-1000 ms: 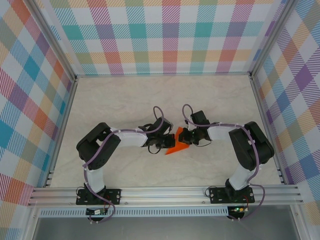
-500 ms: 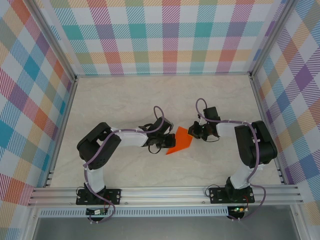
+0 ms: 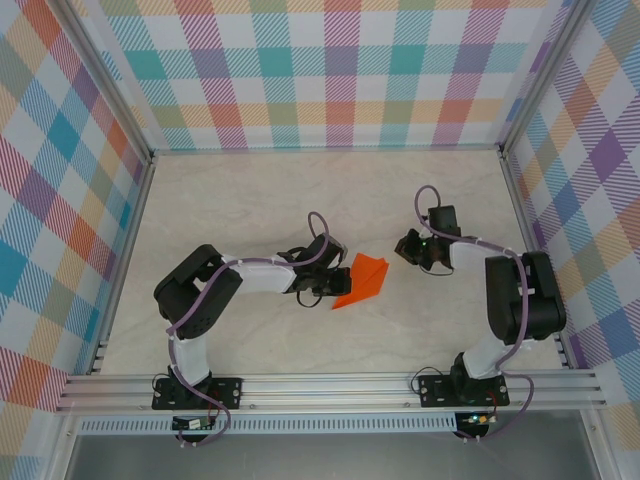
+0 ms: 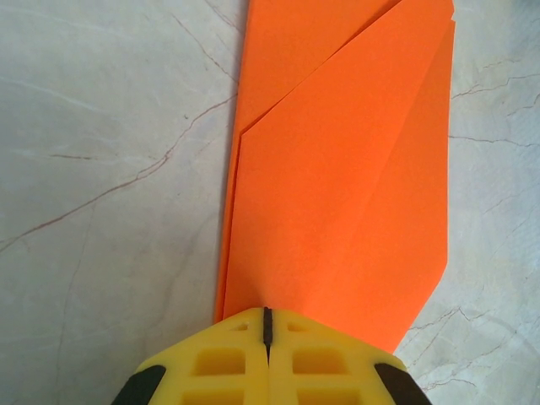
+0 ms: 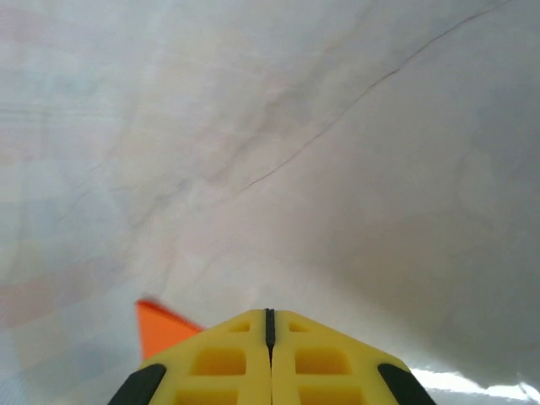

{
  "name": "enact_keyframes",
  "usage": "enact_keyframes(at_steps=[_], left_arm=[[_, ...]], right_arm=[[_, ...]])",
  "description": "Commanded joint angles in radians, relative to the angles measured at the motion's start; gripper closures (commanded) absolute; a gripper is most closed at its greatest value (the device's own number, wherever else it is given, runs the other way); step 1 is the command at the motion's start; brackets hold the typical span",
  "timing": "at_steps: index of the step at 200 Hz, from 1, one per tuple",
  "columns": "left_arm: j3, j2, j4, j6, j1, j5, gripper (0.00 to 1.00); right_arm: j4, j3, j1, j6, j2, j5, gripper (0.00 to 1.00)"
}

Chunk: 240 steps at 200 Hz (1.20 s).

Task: Fold a paper plane with a square sheet of paper (pick it up from the middle)
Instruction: Fourth fold the wing at the center of the table.

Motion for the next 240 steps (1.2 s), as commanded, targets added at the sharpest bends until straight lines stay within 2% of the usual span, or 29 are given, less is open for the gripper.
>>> enact_keyframes(at_steps=[1,35,70,111,159,192,240], left_arm=[[-0.027,0.064,-0.198,0.031,0.004,-0.015,1.0],[-0.02,0.062,-0.174,0.035,0.004,-0.004,1.0],[-0.022,0.046,-0.162,0.037,0.005,-0.001,1.0],[-0.008,0.022,-0.159,0.037,0.006,0.006,1.0],[0.041,-0.059,-0.137,0.023,0.008,0.051,1.0],[0.047,-0.123,-0.086,-0.048,0.012,0.071,0.94],[-0.027,-0.109,-0.063,-0.126,0.009,0.124,0.94]], right_arm=[[0.049,-0.039,0.052,0.037,-0.038,-0.115,0.94],[0.08,-0.081,0.165,0.125,-0.015,-0.169,0.95],[0.123,-0.07,0.238,0.156,0.034,-0.209,0.95],[0.086,-0.042,0.258,0.16,0.108,-0.192,0.95],[0.009,-0.054,0.257,0.16,0.171,-0.099,0.96],[-0.024,-0.06,0.257,0.159,0.173,-0.062,0.96],[-0.042,-0.043,0.257,0.163,0.189,-0.06,0.96]])
